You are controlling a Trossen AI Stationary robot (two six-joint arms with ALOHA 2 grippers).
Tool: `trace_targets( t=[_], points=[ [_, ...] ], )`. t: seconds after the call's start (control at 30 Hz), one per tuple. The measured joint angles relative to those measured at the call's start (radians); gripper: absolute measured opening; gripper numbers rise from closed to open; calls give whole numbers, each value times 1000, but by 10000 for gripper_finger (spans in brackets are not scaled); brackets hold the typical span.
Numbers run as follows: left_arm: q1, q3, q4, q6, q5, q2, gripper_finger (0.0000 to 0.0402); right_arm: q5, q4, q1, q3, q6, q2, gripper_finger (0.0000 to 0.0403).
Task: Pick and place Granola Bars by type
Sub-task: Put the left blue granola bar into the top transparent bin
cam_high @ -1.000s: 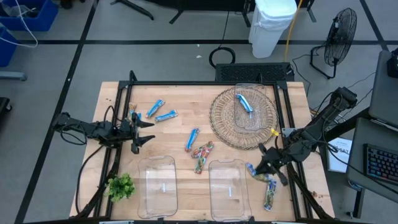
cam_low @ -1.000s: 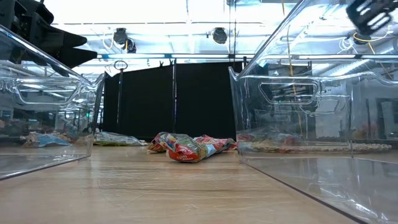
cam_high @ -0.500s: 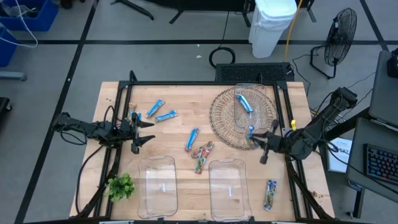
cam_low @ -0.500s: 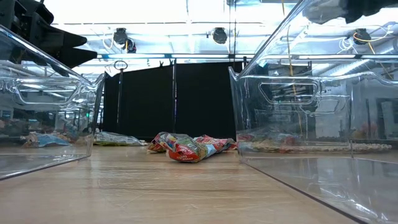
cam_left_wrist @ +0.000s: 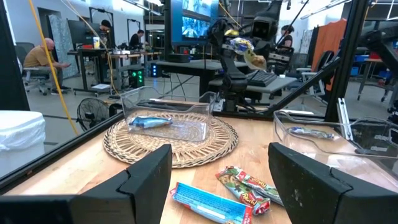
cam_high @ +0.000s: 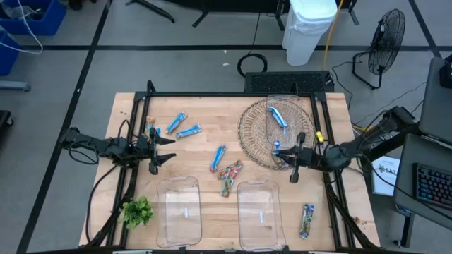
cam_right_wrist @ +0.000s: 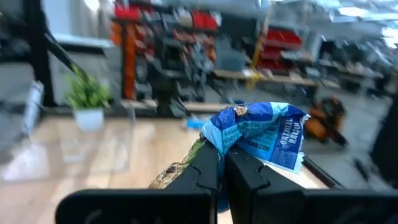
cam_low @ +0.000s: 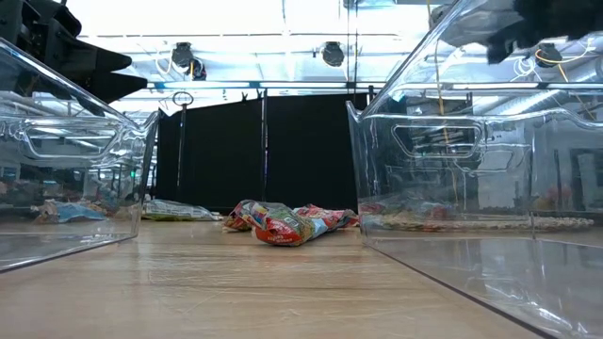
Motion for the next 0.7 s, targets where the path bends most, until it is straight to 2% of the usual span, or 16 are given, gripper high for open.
trace_targets(
  t=[0.17, 0.37, 0.5, 0.7],
  points=[
    [0, 0, 0, 0, 0, 0, 267, -231, 280, -198, -103, -39, -1, 4],
    [0, 0, 0, 0, 0, 0, 267, -548, 316, -466, -76, 11, -1, 4],
    [0, 0, 0, 0, 0, 0, 267, -683, 197, -646, 18, 51, -2, 4],
    [0, 0, 0, 0, 0, 0, 267, -830, -262, -882, 286, 60, 1, 4]
  ],
)
